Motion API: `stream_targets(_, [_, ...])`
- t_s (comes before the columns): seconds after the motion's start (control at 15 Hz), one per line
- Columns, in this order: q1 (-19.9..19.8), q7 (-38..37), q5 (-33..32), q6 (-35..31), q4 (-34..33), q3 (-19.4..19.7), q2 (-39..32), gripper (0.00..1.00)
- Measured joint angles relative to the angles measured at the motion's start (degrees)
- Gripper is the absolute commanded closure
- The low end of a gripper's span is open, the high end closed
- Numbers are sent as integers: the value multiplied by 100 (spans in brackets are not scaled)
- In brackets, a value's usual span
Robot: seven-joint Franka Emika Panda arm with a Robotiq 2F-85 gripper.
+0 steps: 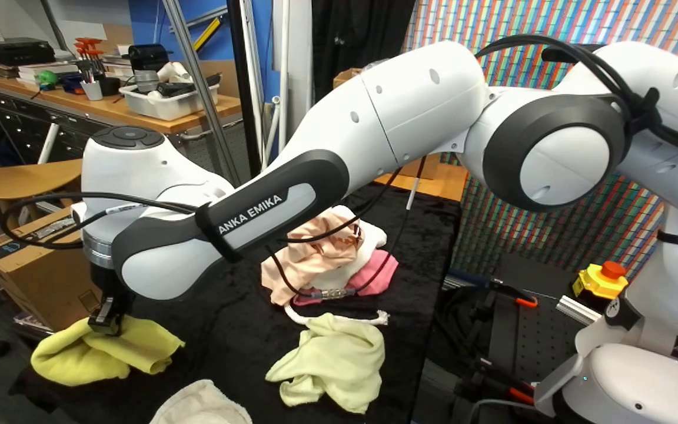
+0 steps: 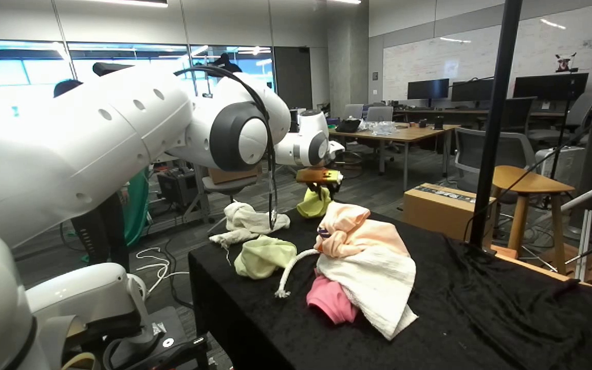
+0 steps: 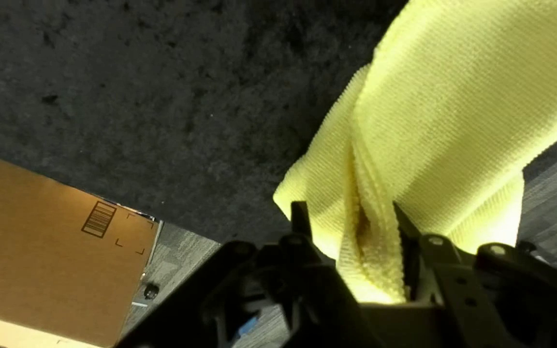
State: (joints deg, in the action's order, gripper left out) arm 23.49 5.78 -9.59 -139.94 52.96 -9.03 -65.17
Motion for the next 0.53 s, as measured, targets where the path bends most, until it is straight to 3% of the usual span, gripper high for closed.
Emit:
stream_targets(0.27, [-23,49,0,169,-16,-54,-22,97])
stream_targets(0.53, [-173,355,45,393,-38,-276,3,93])
